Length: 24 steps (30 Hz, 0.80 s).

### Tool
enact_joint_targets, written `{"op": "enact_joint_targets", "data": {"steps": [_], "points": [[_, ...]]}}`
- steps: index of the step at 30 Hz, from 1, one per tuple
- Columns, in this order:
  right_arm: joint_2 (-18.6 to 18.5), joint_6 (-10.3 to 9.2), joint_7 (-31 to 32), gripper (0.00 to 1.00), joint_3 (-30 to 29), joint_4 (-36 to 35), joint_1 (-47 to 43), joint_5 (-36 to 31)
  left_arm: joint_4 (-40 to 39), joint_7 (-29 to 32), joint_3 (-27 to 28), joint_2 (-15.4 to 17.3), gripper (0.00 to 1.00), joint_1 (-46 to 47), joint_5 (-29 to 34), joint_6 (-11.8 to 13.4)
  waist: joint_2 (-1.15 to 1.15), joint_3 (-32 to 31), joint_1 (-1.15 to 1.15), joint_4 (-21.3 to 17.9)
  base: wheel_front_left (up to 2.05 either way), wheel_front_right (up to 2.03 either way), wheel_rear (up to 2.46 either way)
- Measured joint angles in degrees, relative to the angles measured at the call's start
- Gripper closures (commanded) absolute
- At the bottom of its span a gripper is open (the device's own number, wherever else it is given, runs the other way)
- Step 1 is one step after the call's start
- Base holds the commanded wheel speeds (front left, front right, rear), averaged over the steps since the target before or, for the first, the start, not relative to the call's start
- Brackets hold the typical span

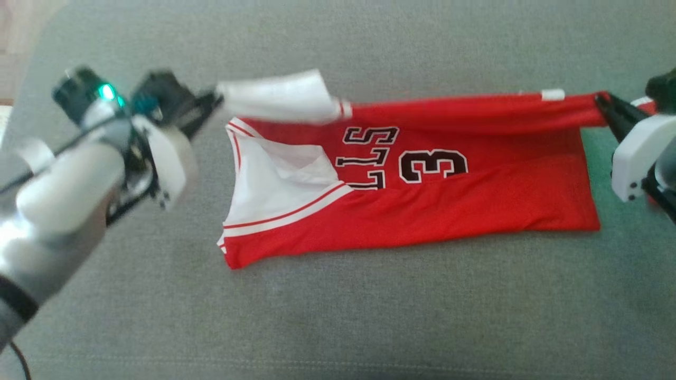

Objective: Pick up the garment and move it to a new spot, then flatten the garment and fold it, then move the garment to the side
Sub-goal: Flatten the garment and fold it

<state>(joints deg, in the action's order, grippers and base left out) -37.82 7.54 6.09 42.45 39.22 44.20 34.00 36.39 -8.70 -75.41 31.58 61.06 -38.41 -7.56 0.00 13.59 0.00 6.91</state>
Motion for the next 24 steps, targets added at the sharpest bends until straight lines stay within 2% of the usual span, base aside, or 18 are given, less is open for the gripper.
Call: {"op": "enact_joint_targets", "data": {"steps": [6,15,24], "points": [[-2.7,0.00,4.0,1.00,2.4,-4.1,-2.8,5.0,-10.1,8.3,-0.3,4.2,1.00,-6.8,-5.5,0.0,0.00,-2.6,0.00,0.7,0.00,0.00,0.00],[-7.2,0.00,10.5,1.00,6.4,-11.3,-6.5,10.0,-23.2,17.2,-0.5,10.0,1.00,-13.4,-7.6,0.0,0.00,-3.3,0.00,0.2,0.00,0.00,0.00],[-9.0,0.00,15.6,1.00,8.4,-15.6,-9.3,13.7,-26.0,20.0,-0.5,11.4,1.00,-16.2,-9.1,0.0,0.00,-3.4,0.00,-0.5,0.00,0.00,0.00]]}}
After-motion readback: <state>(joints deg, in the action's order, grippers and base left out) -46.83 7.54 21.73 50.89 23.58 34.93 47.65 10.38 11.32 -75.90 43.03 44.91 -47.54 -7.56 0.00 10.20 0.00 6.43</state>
